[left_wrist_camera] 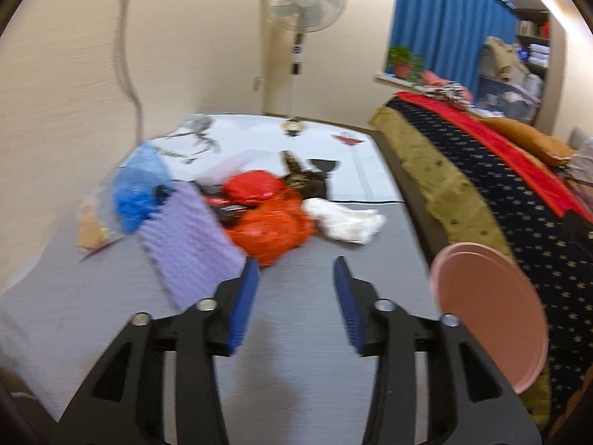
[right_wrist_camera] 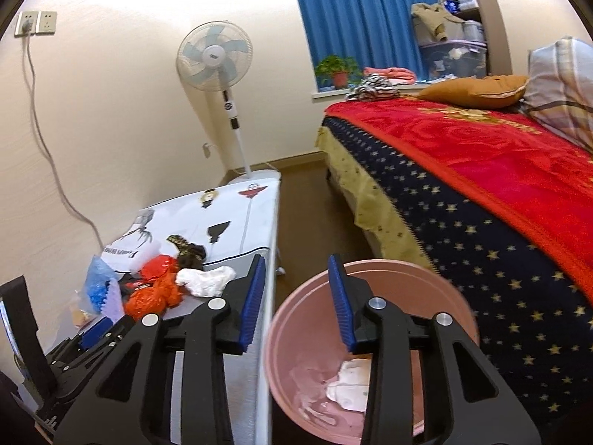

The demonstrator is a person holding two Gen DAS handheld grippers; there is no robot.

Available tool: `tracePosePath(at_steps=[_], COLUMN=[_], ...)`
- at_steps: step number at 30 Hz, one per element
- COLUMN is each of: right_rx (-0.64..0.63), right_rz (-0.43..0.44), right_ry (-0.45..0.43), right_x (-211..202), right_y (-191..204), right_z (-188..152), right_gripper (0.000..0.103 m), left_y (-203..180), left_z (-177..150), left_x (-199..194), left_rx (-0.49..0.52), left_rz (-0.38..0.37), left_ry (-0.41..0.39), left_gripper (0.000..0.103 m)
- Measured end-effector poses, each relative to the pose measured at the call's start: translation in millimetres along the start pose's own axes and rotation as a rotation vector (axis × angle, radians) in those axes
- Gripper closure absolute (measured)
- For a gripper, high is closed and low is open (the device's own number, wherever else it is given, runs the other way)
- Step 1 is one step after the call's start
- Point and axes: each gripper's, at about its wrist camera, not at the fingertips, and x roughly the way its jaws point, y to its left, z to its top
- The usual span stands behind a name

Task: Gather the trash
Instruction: 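Grasp the lavender foam net with the left gripper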

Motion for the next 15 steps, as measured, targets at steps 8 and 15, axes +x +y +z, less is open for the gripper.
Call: tracePosePath(at_steps=[8, 15], right_rx=[-0.002, 0.012], right_rz=[0.064, 0.117], right_ry=[0.032, 0.080], right_x=[26, 52], right_y=[18, 28], right_z=[-4, -10], right_gripper=[0.068, 0.064], left_y=[21, 25], left_z=[-3, -5], left_x=[15, 31], left_rx=[-0.036, -0.034], left_rz=[0.116, 0.144], left_ry=[0.036, 0.086], left_gripper=[0.037, 0.036])
